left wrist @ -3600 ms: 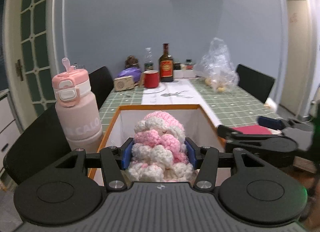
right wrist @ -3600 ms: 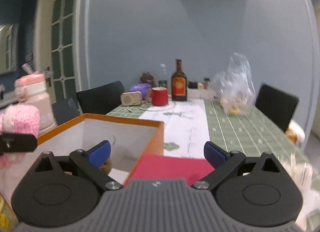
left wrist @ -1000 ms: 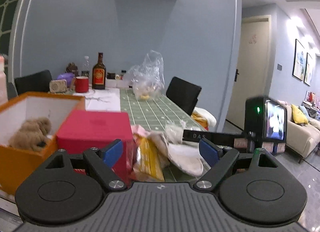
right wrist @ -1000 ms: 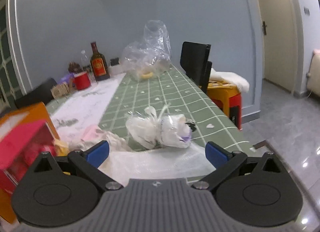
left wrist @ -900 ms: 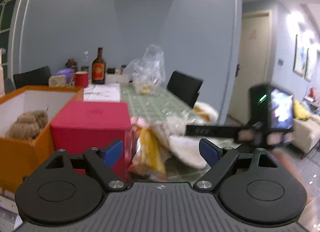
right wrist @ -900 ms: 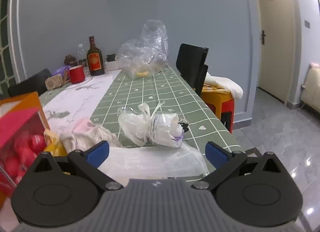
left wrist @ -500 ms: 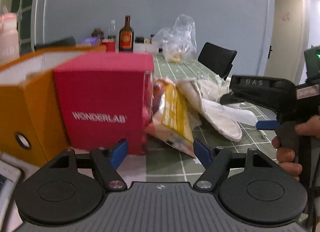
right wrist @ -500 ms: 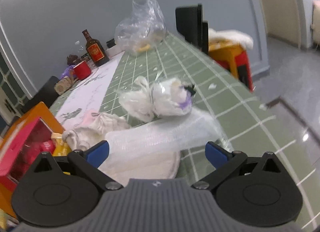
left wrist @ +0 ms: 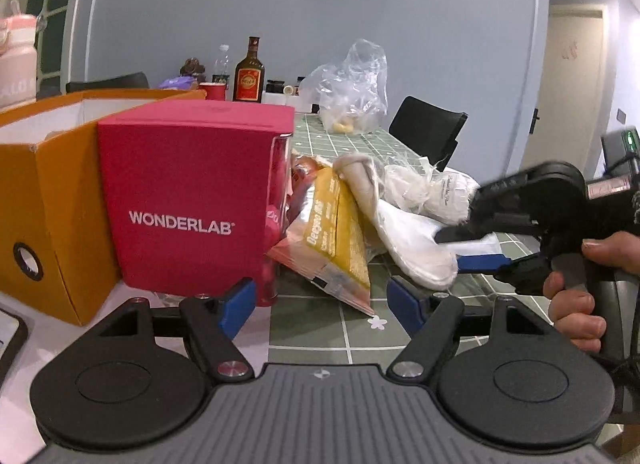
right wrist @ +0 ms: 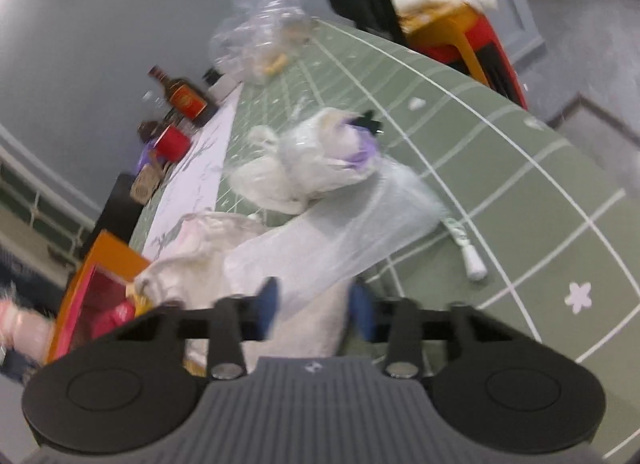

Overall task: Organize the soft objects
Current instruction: 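Grasp the clear bubble-wrap bag with the right tool, then lift the bubble-wrap bag off the mat with the right tool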

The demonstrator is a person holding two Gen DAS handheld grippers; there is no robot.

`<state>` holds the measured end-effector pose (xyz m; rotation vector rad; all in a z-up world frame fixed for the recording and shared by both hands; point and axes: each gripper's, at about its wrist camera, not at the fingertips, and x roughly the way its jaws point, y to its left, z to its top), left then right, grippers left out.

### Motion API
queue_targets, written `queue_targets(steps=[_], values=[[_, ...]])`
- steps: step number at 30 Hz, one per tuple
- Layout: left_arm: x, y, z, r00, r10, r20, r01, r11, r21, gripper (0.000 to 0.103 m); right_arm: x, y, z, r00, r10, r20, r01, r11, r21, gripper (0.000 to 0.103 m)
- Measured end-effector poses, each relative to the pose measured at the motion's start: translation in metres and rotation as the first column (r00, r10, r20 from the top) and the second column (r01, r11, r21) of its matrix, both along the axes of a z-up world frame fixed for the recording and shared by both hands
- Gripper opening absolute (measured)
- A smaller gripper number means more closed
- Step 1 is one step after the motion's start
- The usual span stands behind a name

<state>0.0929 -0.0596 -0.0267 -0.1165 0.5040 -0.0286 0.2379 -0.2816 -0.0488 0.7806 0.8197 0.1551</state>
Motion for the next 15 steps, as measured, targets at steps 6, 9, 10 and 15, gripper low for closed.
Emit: queue_targets(steps=[6, 9, 10, 15], values=[[0.007, 0.011, -0.009, 0.995, -0.032, -0.09, 0.021, 0.992, -0.121, 0.087, -0.01, -0.006, 0.006, 0.998, -0.009, 0.069, 0.002, 0.995, 0.098, 0.002], [0.006, 0.013, -0.011, 0.993, -0.046, -0.105, 0.031, 0.989, -0.144, 0.087, -0.019, -0.001, 0.018, 0.992, 0.008, 0.127, -0.021, 0.995, 0.098, 0.0], [0.005, 0.013, -0.011, 0.994, -0.043, -0.103, 0.028, 0.989, -0.147, 0.087, -0.022, 0.002, 0.021, 0.99, 0.02, 0.139, -0.033, 0.996, 0.089, 0.0], [0.006, 0.021, -0.01, 0.995, -0.006, -0.103, -0.012, 0.984, -0.178, 0.083, -0.053, 0.009, 0.03, 0.98, 0.048, 0.192, -0.069, 0.992, 0.104, 0.0]])
